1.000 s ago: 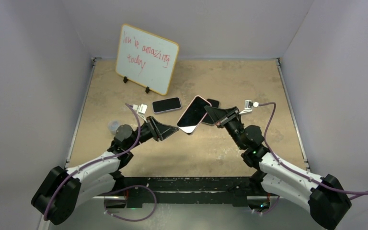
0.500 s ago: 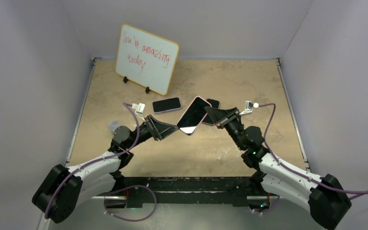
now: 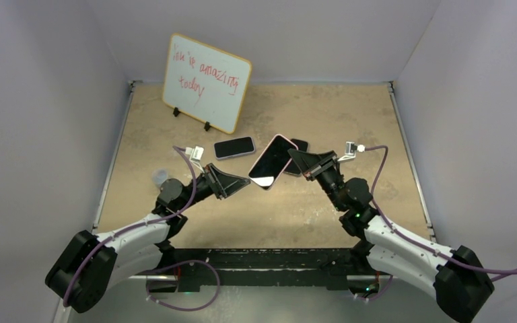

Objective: Take the phone out of the phone case
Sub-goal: Remove the phone case from the phone.

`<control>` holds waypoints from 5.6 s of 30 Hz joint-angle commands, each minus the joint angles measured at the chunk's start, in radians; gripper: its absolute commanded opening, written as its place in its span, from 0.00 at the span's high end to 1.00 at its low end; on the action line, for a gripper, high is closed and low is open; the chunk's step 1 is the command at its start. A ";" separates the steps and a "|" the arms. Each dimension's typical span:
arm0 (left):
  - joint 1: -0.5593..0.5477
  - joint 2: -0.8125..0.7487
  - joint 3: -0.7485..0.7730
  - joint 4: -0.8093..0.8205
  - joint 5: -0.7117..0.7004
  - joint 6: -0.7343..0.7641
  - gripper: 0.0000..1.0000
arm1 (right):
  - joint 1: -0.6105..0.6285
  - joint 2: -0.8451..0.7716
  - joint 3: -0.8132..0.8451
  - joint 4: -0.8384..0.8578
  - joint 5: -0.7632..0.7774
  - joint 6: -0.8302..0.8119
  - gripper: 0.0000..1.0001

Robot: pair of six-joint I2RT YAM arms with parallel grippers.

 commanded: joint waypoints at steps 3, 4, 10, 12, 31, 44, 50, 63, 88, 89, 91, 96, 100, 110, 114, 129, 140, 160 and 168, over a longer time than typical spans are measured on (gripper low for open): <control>0.005 0.004 -0.009 0.051 -0.005 -0.009 0.71 | -0.006 -0.018 0.009 0.133 -0.010 0.059 1.00; 0.005 0.006 -0.009 0.057 -0.005 -0.013 0.71 | -0.006 -0.018 0.010 0.133 -0.014 0.060 1.00; 0.006 0.016 -0.002 0.105 0.011 -0.045 0.70 | -0.006 -0.009 0.006 0.146 -0.022 0.064 1.00; 0.006 0.017 -0.002 0.120 0.017 -0.055 0.69 | -0.006 -0.008 0.003 0.147 -0.018 0.064 1.00; 0.005 0.026 -0.012 0.152 0.024 -0.071 0.70 | -0.006 -0.021 -0.002 0.152 -0.017 0.082 1.00; 0.005 0.036 -0.012 0.141 0.018 -0.070 0.77 | -0.007 -0.022 0.010 0.149 -0.025 0.088 1.00; 0.005 0.048 -0.010 0.144 0.018 -0.070 0.80 | -0.006 -0.020 0.009 0.158 -0.028 0.096 1.00; 0.005 0.018 -0.030 0.138 0.012 -0.072 0.75 | -0.007 -0.050 -0.004 0.130 0.008 0.081 1.00; -0.008 0.038 -0.005 0.206 0.035 -0.104 0.69 | -0.007 -0.031 -0.009 0.160 -0.009 0.092 1.00; -0.009 0.035 -0.005 0.206 0.037 -0.104 0.69 | -0.007 -0.032 -0.011 0.159 -0.007 0.092 1.00; -0.009 0.030 -0.005 0.205 0.037 -0.104 0.69 | -0.007 -0.034 -0.014 0.154 0.000 0.092 1.00; -0.008 0.035 -0.003 0.196 0.033 -0.098 0.68 | -0.007 -0.031 -0.013 0.164 -0.008 0.098 1.00; -0.010 0.051 0.000 0.209 0.031 -0.102 0.68 | -0.007 -0.032 -0.005 0.161 -0.020 0.097 1.00; -0.023 0.086 0.020 0.229 0.029 -0.103 0.68 | -0.007 -0.022 -0.002 0.171 -0.031 0.103 1.00; -0.027 0.091 0.026 0.234 0.027 -0.104 0.68 | -0.007 -0.019 -0.002 0.170 -0.036 0.100 1.00; -0.032 0.086 0.032 0.239 0.027 -0.105 0.69 | -0.007 -0.013 -0.005 0.178 -0.045 0.106 1.00; -0.033 0.076 0.036 0.237 0.029 -0.101 0.69 | -0.007 -0.002 -0.002 0.184 -0.056 0.112 1.00; -0.036 0.075 0.055 0.236 0.030 -0.028 0.89 | -0.006 0.062 0.004 0.287 -0.211 0.252 1.00; -0.037 0.041 0.087 0.130 0.001 0.037 0.74 | -0.008 0.109 -0.002 0.380 -0.276 0.318 1.00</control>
